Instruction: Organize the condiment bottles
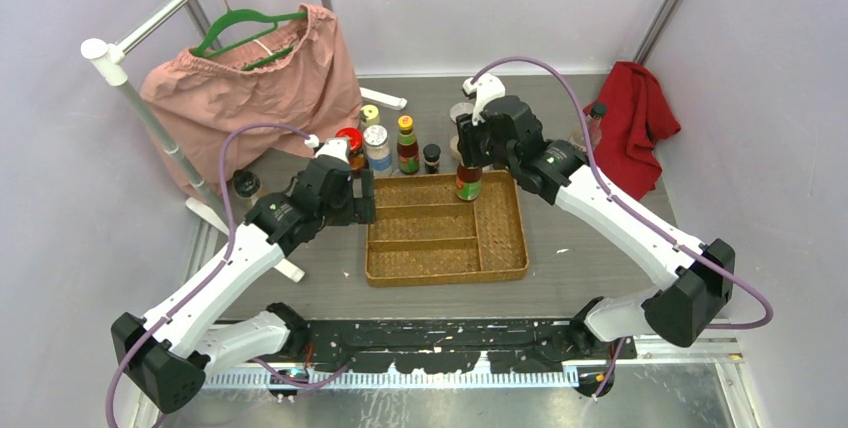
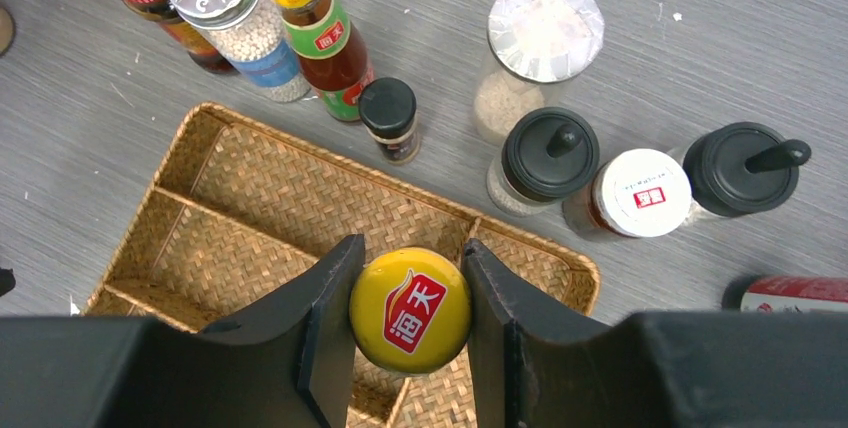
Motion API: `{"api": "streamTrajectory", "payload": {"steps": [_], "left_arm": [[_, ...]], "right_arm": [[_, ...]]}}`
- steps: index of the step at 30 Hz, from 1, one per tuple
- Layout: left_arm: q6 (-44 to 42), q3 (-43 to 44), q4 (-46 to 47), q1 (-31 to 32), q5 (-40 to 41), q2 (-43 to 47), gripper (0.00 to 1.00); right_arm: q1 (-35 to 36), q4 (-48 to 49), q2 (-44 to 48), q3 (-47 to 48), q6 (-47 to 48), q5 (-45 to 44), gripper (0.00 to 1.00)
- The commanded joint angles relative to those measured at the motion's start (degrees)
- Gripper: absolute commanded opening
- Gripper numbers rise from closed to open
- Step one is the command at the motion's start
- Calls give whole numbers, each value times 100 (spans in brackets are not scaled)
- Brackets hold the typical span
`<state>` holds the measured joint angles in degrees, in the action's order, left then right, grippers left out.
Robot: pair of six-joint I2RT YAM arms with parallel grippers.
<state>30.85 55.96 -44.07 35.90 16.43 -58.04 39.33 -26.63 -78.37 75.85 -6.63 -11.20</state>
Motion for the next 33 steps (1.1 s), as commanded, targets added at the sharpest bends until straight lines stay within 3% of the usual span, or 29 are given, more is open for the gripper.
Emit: {"api": "streamTrajectory", "payload": {"steps": [1, 16, 33], "left_arm": [[-7, -82, 190, 23, -45, 120, 98], [-31, -117, 131, 27, 26, 159, 98], [-59, -115, 171, 25, 19, 75, 99]], "right_arm": [[44, 1420, 63, 21, -75, 77, 2], [59, 1935, -913, 119, 17, 60, 1], [58, 2163, -1147, -306, 12, -99, 1]]}}
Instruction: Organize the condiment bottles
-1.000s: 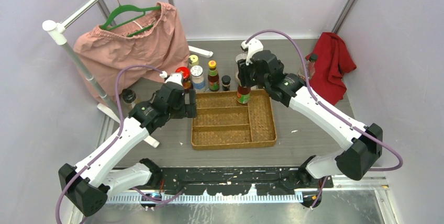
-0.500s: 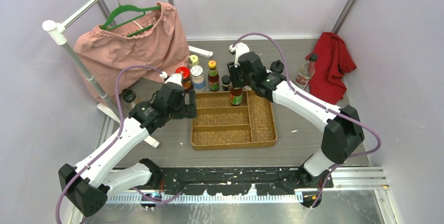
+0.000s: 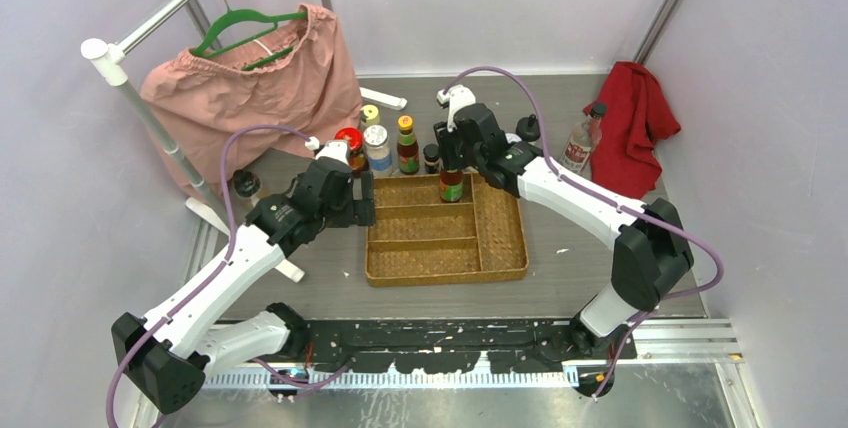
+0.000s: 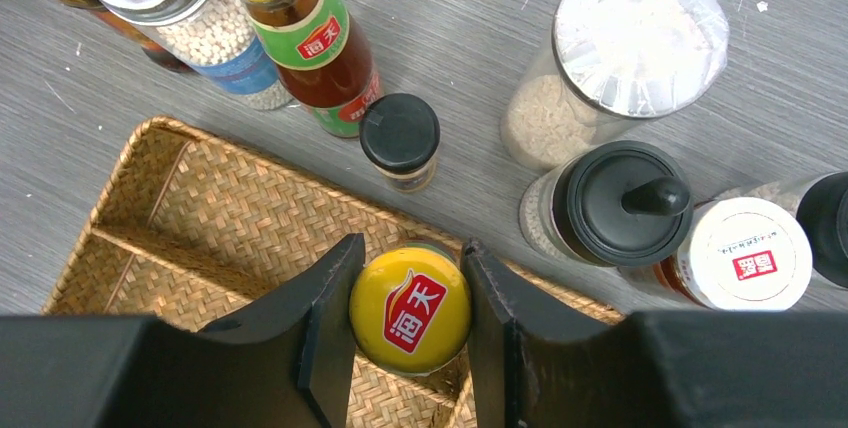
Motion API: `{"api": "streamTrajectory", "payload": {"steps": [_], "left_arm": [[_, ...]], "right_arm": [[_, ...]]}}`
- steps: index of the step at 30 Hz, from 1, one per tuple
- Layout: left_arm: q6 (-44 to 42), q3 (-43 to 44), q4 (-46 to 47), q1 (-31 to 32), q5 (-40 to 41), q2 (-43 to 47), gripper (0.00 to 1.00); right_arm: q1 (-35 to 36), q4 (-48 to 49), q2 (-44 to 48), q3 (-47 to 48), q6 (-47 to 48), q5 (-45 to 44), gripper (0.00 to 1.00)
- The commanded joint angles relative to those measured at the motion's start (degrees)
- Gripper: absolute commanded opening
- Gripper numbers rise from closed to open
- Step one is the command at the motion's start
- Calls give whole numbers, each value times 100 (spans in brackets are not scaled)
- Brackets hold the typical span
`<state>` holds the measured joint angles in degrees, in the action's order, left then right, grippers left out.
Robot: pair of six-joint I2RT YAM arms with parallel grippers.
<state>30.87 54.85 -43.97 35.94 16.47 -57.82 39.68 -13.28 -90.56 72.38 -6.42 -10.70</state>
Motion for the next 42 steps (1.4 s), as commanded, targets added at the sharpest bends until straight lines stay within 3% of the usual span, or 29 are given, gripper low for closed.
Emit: {"api": "streamTrajectory", "payload": {"steps": [1, 5, 7, 10, 12, 16, 18, 24, 28, 33, 36, 38, 42], "left_arm": [[-65, -6, 156, 24, 12, 50, 99], [-68, -27, 155, 19, 5, 51, 99], [-60, -42, 157, 23, 5, 60, 99], [-55, -53, 167, 18, 1, 61, 99], [-54, -59, 169, 18, -19, 52, 99], [-45, -58, 194, 18, -37, 39, 99], [-30, -58, 204, 18, -47, 34, 98], [-20, -121, 237, 18, -65, 43, 98], [-17, -150, 278, 22, -98, 22, 98], [-2, -129, 287, 24, -111, 12, 98], [-6, -102, 254, 18, -85, 49, 98], [-7, -83, 212, 18, -61, 89, 98], [-25, -62, 114, 18, -9, 206, 98]], "right_arm": [[25, 842, 66, 23, 0, -162, 1], [23, 886, 72, -51, -22, -195, 1], [23, 868, 72, -74, -33, -200, 6], [28, 828, 106, -90, -52, -211, 23], [22, 810, 144, -114, -75, -230, 46], [22, 805, 264, -168, -88, -273, 63], [23, 792, 341, -207, -97, -277, 78], [30, 617, 737, -113, -84, -291, 84], [-2, 257, 754, 614, 167, -588, 86], [-363, -759, -83, 2263, 322, -705, 86], [-760, -1485, -803, 3163, 139, -348, 92], [-931, -1723, -1207, 3577, 138, -289, 99], [-1199, -1873, -1780, 4070, 91, -44, 100]]}}
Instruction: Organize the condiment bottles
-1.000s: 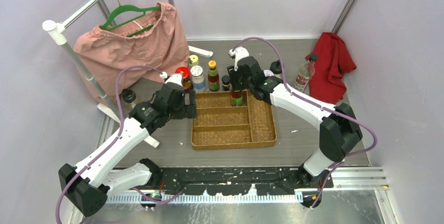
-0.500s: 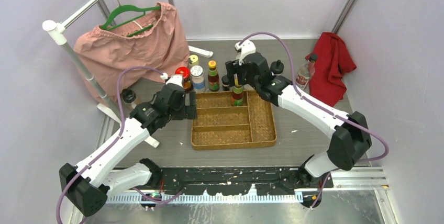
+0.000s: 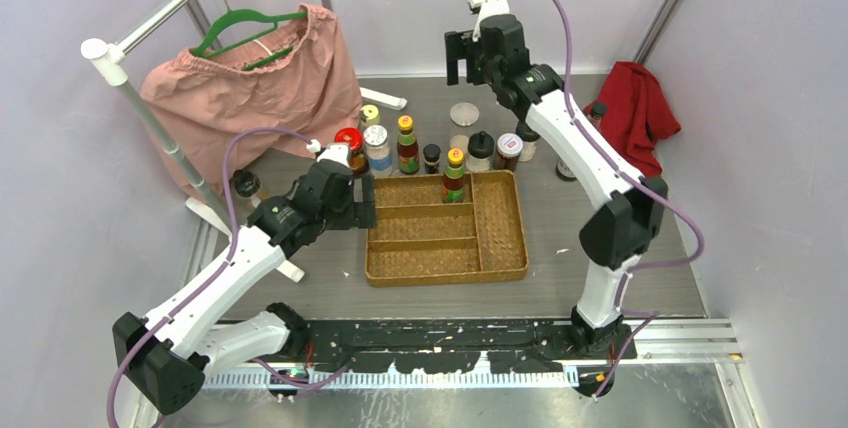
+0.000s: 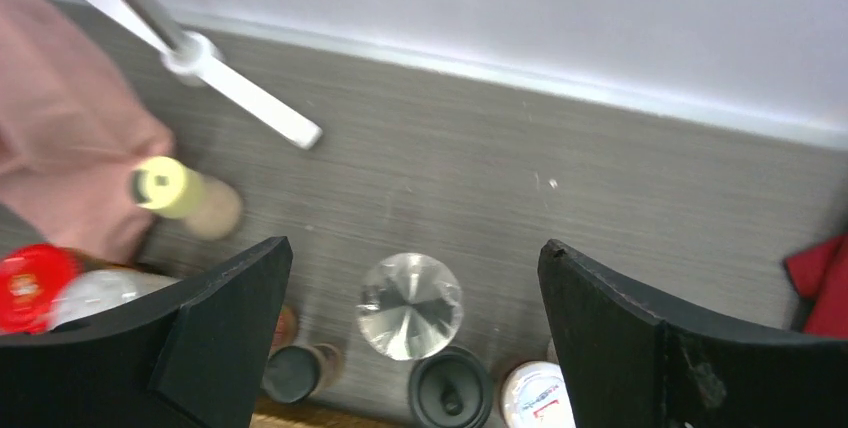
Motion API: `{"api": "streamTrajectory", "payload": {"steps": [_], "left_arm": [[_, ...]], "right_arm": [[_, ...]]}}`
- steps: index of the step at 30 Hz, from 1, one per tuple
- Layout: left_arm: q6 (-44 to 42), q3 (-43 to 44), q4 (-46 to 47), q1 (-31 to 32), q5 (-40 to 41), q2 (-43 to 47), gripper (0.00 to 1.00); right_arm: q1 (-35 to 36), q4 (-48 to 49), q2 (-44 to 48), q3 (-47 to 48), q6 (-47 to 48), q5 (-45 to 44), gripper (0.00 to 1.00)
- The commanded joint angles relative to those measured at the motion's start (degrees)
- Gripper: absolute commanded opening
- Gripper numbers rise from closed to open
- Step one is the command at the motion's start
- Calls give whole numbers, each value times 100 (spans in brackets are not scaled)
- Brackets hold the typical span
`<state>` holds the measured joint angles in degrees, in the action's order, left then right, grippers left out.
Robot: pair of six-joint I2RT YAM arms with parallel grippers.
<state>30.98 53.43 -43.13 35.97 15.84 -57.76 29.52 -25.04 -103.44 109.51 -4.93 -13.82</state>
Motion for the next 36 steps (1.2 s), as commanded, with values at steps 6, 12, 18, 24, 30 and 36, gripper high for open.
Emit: {"api": "streamTrajectory", "payload": {"steps": [6, 12, 18, 24, 30, 36], "left_arm": [[-51, 45, -86, 16, 135, 338, 98], [-45, 39, -99, 16, 148, 359, 98], [-50, 54, -110, 16, 148, 356, 98], [-50, 53, -83, 16, 119, 322, 98], [-57, 61, -69, 16, 122, 309, 98], [-67, 45, -78, 17, 139, 309, 98]], "right_arm": [[-402, -793, -1074, 782, -113, 711, 100], [-412, -902, -1316, 808, -254, 993, 100], [-360, -627, -1147, 133, -349, 1074, 100], [-306, -466, -1099, -357, -390, 1075, 99], [-296, -446, -1178, -288, -394, 1081, 82], [-294, -428, -1267, -181, -366, 1040, 60]]}}
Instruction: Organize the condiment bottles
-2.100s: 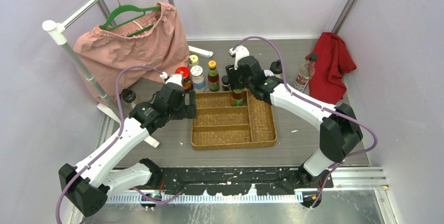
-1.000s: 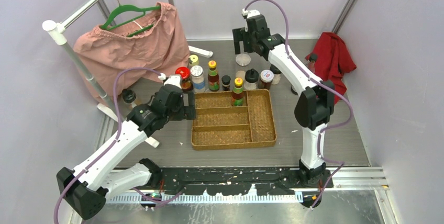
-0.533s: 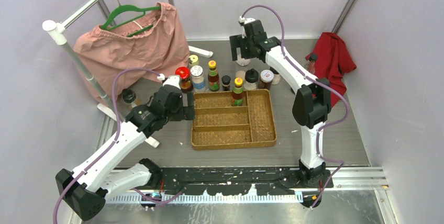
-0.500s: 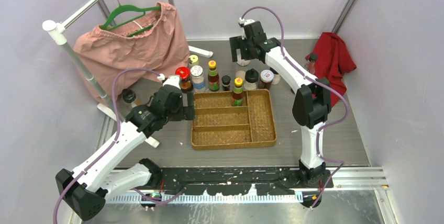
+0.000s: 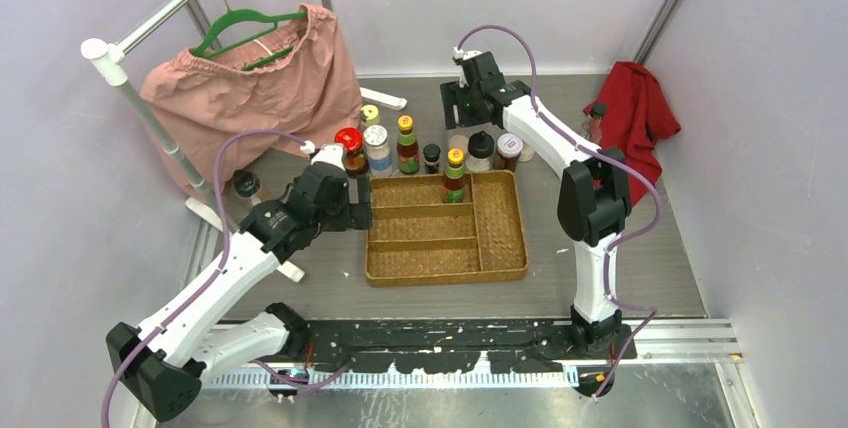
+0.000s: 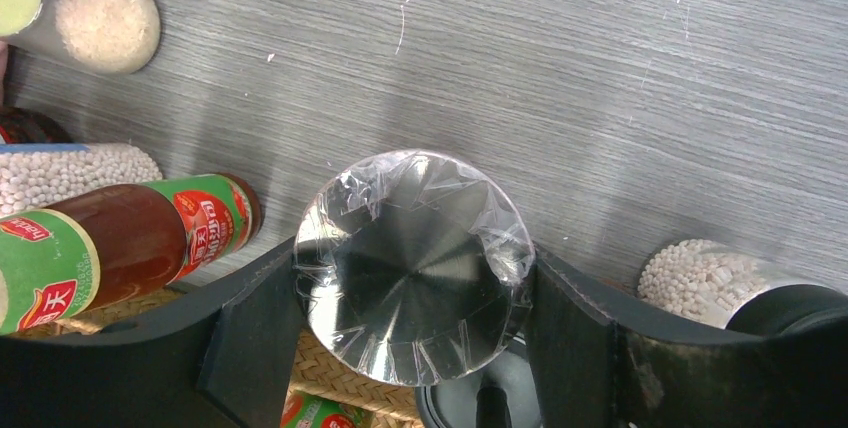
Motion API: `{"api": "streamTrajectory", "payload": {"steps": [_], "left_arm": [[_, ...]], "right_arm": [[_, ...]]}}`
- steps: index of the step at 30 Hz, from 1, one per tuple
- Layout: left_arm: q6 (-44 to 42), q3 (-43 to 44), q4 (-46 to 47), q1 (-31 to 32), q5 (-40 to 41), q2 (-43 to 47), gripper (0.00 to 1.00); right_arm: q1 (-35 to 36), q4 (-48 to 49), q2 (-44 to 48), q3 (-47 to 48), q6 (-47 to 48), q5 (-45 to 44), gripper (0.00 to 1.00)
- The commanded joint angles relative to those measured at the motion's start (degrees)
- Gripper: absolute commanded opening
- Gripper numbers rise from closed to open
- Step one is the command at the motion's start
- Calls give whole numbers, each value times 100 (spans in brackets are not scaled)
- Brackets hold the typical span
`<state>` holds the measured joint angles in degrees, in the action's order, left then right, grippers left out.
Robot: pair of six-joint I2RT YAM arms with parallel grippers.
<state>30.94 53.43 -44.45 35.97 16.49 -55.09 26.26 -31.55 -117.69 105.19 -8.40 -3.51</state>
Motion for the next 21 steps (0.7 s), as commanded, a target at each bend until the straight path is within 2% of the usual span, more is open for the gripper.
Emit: {"api": "streamTrajectory", "payload": {"steps": [1, 4, 12, 21], "left_arm": [[-66, 35, 56, 20, 74, 47, 98], [-67, 18, 68, 16, 78, 53, 98], [-45, -12, 132, 16, 21, -10, 98], [-21, -99, 251, 16, -39, -41, 98]], "right_arm": [[26, 212, 156, 267, -18, 10, 57], [30, 296, 270, 201, 0, -22, 54], [33, 495, 651, 378, 176, -171, 53], [33, 455, 1584, 516, 365, -444, 51]]}}
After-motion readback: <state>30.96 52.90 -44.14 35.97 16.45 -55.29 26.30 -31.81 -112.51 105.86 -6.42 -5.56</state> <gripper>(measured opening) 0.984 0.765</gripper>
